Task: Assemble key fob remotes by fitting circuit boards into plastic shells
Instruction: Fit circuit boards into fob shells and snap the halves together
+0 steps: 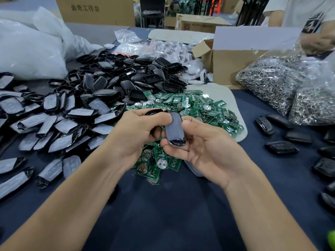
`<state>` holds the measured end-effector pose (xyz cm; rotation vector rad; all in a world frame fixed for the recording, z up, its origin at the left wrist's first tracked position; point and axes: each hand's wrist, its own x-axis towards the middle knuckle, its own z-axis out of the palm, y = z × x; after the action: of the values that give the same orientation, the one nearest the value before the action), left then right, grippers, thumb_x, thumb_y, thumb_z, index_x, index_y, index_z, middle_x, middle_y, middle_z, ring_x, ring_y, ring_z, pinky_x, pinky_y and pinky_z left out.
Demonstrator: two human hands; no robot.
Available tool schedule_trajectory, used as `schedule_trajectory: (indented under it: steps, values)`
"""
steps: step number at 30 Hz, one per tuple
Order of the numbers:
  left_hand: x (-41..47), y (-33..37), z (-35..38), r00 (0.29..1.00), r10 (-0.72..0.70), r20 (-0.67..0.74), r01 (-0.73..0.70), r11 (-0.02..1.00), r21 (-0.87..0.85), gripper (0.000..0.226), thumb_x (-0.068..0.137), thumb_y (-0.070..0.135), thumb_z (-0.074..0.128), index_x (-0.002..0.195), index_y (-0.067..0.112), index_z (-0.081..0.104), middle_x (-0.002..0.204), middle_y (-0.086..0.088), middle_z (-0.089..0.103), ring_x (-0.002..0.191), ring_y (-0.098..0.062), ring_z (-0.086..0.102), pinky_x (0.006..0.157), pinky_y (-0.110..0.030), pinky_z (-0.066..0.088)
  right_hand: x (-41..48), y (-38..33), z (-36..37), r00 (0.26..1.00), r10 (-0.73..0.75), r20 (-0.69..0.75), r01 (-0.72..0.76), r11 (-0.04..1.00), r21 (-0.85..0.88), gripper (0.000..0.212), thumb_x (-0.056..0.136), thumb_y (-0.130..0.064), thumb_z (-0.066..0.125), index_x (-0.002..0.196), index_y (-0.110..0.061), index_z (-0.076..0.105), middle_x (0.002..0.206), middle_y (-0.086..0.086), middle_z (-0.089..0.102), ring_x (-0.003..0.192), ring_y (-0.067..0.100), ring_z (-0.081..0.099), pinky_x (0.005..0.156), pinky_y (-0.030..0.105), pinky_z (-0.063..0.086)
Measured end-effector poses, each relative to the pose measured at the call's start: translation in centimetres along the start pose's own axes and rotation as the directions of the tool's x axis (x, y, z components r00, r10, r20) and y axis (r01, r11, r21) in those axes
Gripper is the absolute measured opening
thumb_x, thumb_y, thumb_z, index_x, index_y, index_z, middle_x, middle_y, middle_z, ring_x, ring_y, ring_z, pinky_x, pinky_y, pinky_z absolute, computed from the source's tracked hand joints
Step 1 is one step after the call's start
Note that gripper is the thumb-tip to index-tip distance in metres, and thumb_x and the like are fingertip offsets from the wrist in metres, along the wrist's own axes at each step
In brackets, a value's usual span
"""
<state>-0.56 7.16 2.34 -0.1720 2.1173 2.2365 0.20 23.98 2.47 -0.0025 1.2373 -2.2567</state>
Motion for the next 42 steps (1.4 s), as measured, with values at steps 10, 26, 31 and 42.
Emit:
schedule_trajectory:
  steps: [10, 26, 31, 42]
  values:
    - [0.2, 0.2, -0.1, 0.991, -0.134, -0.024, 0.120, 0.946, -0.301, 0.027, 0.096, 0.034, 0.066, 0.096, 0.012, 0.082, 0.083, -0.002, 0.069, 0.054, -0.009, 0.051, 0.041, -0.015, 0.036, 0.1, -0.2, -0.6, 0.998, 0.021, 0.066, -0.038, 0.963, 0.265, 0.029, 0.082, -0.015, 0.067, 0.098, 0.006, 0.079, 0.098, 0.021, 0.075, 0.082, 0.031, 0.076, 0.073, 0.035, 0.064]
    - [0.8, -0.1, -0.9, 0.922, 0.109, -0.372, -0.060, 0.988, 0.141, 0.006, 0.091, 0.020, 0.078, 0.086, 0.022, 0.075, 0.072, 0.016, 0.077, 0.063, 0.005, 0.070, 0.050, -0.010, 0.048, 0.7, 0.1, -1.3, 0.997, 0.001, -0.077, 0.013, 0.983, 0.185, 0.049, 0.070, -0.010, 0.072, 0.119, -0.014, 0.073, 0.097, 0.003, 0.076, 0.097, 0.021, 0.063, 0.099, 0.039, 0.056]
    - [0.5, -0.5, -0.6, 0.918, 0.102, -0.382, -0.085, 0.994, 0.062, 0.010, 0.078, 0.021, 0.089, 0.083, 0.023, 0.080, 0.075, 0.011, 0.078, 0.066, 0.002, 0.069, 0.062, -0.012, 0.052, 0.8, 0.4, -0.5, 0.993, -0.014, -0.113, 0.023, 0.997, 0.078, 0.032, 0.067, -0.012, 0.075, 0.097, -0.016, 0.084, 0.094, 0.003, 0.074, 0.088, 0.019, 0.063, 0.096, 0.037, 0.058]
    - [0.1, -0.2, 0.9, 0.986, -0.111, -0.121, 0.080, 0.967, -0.241, 0.029, 0.101, 0.001, 0.051, 0.101, 0.006, 0.080, 0.104, -0.016, 0.079, 0.088, -0.024, 0.074, 0.070, -0.030, 0.063, 1.2, 0.8, -0.1, 0.964, -0.096, -0.249, 0.121, 0.989, 0.087, 0.033, 0.061, -0.013, 0.080, 0.094, -0.010, 0.079, 0.096, 0.011, 0.076, 0.089, 0.023, 0.068, 0.071, 0.030, 0.063]
